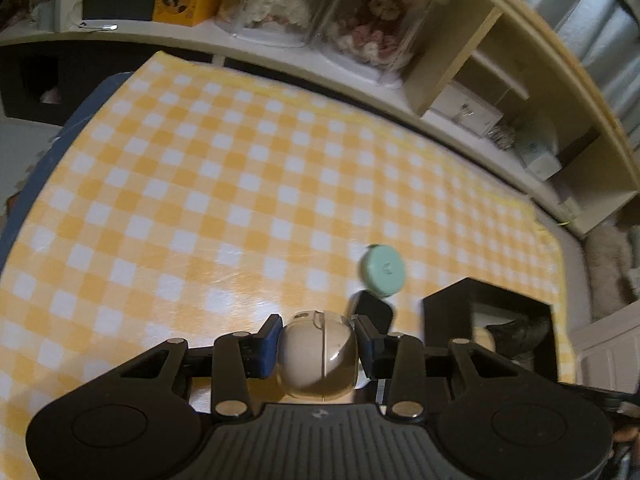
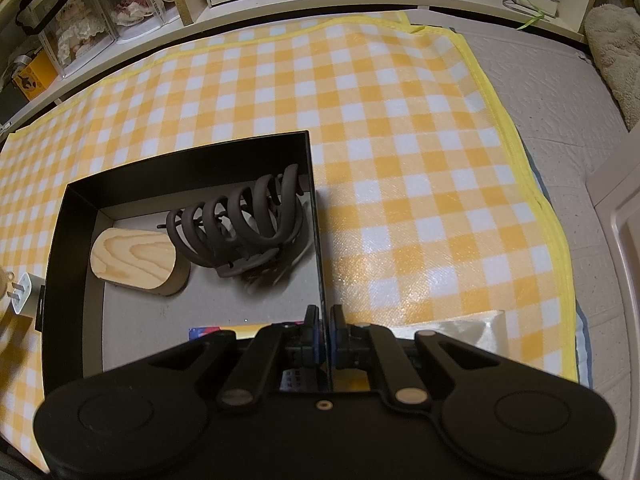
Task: Organize rigid objects
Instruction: 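Carry the earbud case with the left tool into the black box and release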
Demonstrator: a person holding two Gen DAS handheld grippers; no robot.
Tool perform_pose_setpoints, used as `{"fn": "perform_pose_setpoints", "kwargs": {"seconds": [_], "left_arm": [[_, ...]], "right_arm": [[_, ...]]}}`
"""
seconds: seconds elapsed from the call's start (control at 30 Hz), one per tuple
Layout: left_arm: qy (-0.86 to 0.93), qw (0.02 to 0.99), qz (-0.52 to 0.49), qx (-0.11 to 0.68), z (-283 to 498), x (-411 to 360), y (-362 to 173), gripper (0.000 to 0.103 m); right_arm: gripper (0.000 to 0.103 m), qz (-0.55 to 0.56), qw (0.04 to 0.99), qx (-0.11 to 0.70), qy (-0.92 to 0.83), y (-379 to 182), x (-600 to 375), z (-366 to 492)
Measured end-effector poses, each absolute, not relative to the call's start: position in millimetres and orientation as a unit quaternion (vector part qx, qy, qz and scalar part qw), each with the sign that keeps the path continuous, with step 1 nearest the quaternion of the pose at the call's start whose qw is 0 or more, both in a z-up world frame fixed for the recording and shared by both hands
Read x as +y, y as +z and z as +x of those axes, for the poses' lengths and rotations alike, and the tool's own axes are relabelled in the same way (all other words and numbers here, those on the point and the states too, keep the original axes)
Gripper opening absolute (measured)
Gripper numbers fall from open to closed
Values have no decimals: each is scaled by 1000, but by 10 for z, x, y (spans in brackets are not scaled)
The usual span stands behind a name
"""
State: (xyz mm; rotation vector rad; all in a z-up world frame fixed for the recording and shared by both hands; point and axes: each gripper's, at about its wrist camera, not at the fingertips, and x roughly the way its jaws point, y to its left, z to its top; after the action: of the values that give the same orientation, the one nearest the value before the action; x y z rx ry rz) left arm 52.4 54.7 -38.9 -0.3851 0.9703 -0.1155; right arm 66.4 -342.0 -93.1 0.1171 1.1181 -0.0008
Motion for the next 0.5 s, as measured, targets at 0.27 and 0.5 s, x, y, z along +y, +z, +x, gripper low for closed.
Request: {"fn": "perform_pose_setpoints", "kwargs": {"seconds": [0.27,0.5], "left_arm": [[-143,872,-179,434,466,162,-80,40],[-196,859,-148,449,495,-475,-67,40]], "right_arm": [[6,56,846,530,0,-930,-3422,659],[6,55,846,530,0,-930,-3419,659]]}}
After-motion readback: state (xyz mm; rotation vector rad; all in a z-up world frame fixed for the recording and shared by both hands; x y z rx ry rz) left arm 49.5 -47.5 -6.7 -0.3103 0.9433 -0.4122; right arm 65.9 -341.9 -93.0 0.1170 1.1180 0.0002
